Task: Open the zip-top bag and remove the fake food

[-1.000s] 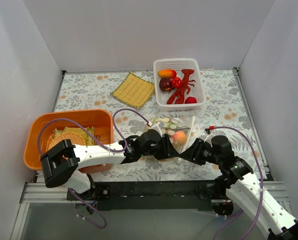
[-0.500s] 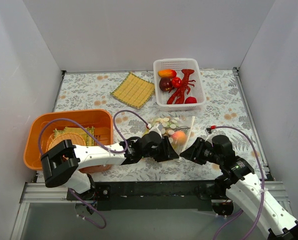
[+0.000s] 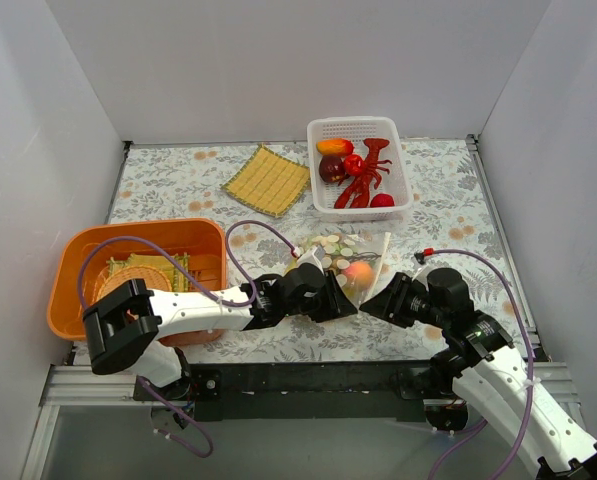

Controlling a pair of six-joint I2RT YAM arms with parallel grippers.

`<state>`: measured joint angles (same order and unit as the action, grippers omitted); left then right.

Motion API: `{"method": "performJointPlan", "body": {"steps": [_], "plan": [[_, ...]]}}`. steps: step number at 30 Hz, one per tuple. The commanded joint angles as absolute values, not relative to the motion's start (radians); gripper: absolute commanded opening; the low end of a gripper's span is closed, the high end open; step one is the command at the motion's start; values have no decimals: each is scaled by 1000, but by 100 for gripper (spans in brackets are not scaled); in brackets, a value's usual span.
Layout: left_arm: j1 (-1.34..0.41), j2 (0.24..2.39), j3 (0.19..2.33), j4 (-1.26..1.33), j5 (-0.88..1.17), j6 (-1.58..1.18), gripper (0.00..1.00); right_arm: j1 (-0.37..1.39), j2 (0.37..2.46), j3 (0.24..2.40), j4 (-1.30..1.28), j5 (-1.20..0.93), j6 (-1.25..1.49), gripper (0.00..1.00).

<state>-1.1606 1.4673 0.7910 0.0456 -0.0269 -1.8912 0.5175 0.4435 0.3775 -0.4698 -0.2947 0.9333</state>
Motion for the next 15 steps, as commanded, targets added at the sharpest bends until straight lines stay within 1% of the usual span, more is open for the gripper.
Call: {"method": "performJointPlan", "body": {"steps": [1, 6, 7, 14, 15], "plan": [[-1164, 1471, 790, 69, -61, -1891, 26, 526, 434, 376, -436, -328, 959, 51], [-1166, 1477, 788, 84, -55, -1891, 24, 538, 414, 357, -434, -328, 989, 49], [-1164, 1477, 788, 89, -54, -1891, 23, 541, 408, 351, -431, -330, 1005, 48], [-1166, 1479, 776, 97, -55, -1896, 21, 568, 399, 318, -414, -328, 1038, 47], [-1166, 1479, 773, 98, -57, -1896, 21, 572, 405, 314, -399, -330, 1042, 46]]}}
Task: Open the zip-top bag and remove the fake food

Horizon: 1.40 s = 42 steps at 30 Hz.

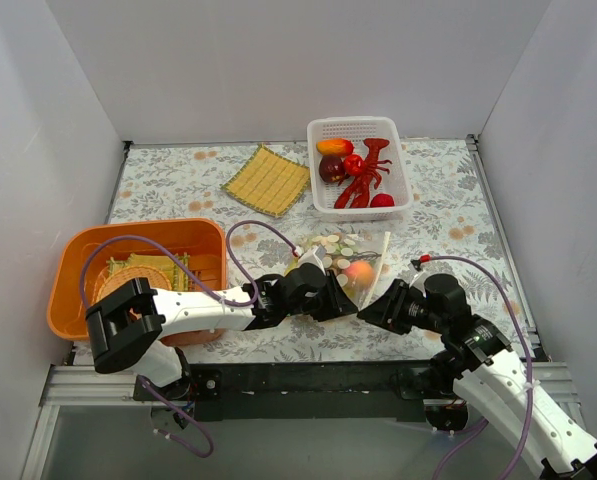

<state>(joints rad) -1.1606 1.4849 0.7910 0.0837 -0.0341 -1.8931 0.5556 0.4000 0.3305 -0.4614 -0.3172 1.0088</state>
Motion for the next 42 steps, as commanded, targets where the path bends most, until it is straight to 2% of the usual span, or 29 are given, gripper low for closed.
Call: {"method": "performJointPlan", "body": {"steps": [1, 6, 10, 13, 18, 23, 38, 42], "plan": [[-1164, 1477, 773, 100, -57, -1896, 21, 575, 410, 310, -393, -328, 1043, 43], [-1166, 1470, 762, 103, -58, -1898, 22, 584, 429, 319, -393, -302, 1037, 34], [-1167, 1454, 744, 112, -61, -1901, 25, 584, 433, 314, -379, -291, 1048, 15], [-1173, 1445, 732, 124, -64, -1905, 29, 584, 439, 313, -367, -288, 1054, 8], [-1181, 1430, 710, 140, -81, -1921, 33, 586, 448, 342, -386, -276, 1045, 6], [-1181, 1404, 695, 152, -120, -1925, 27, 586, 439, 334, -396, -273, 1046, 6], [-1184, 1439, 689, 241, -104, -1931, 24, 586, 407, 334, -430, -267, 1058, 6], [-1199, 1450, 692, 218, -116, -1947, 20, 586, 403, 340, -443, -264, 1057, 6]]}}
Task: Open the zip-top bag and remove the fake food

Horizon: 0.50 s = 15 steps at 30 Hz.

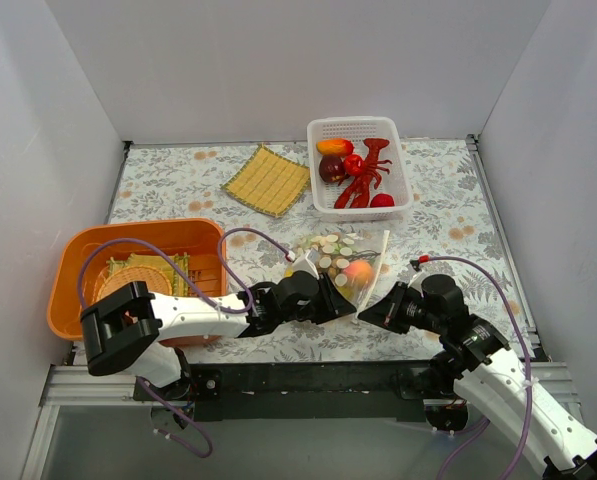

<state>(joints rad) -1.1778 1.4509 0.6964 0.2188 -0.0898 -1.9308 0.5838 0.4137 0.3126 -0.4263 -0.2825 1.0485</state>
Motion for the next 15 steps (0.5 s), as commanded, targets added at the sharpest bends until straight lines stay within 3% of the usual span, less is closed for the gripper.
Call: {"method": "performJointPlan", "body": {"steps": [1, 15], "plan": [[-1204, 1447, 686, 218, -129, -1953, 20, 586, 400, 341, -445, -261, 1055, 6], [-1224, 1462, 675, 190, -161, -1993, 29, 586, 379, 334, -463, -258, 1060, 6]]}}
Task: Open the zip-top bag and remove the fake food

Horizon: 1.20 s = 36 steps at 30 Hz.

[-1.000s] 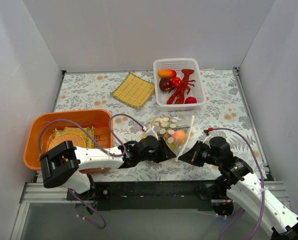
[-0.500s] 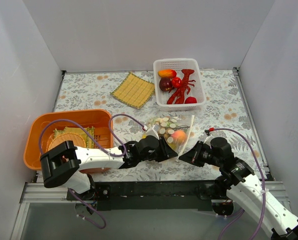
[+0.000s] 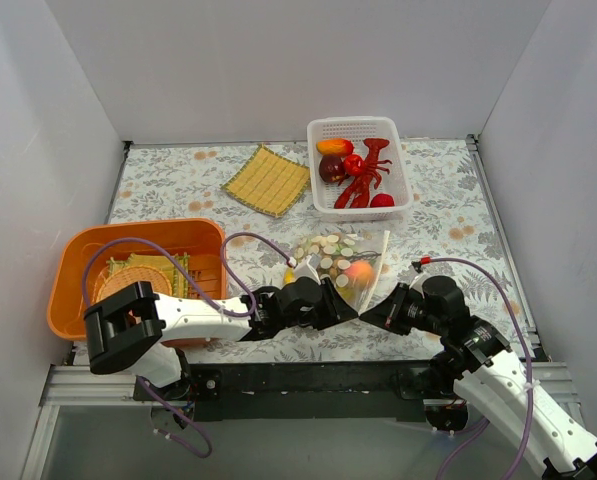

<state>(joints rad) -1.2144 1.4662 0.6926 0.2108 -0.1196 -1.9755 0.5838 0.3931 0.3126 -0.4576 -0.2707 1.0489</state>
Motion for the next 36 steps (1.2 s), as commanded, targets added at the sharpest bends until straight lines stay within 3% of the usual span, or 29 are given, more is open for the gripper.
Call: {"method": "performJointPlan", "body": {"steps": [1, 11, 23, 25, 30, 36], "plan": [[-1226, 1460, 672, 189, -166, -2000, 29, 586, 377, 333, -465, -259, 1061, 5], [-1224, 1462, 690, 209, -212, -1991, 27, 586, 373, 336, -468, -267, 1069, 6], [-1224, 1492, 727, 235, -218, -1980, 6, 586, 342, 330, -489, -261, 1077, 8], [-1224, 1500, 732, 242, -209, -1974, 0, 586, 336, 321, -489, -259, 1080, 12], [-1226, 1499, 716, 262, -195, -1976, 0, 584, 348, 314, -480, -264, 1075, 30], [-1226, 1496, 703, 290, -179, -1974, 0, 586, 319, 289, -480, -241, 1095, 31]]}}
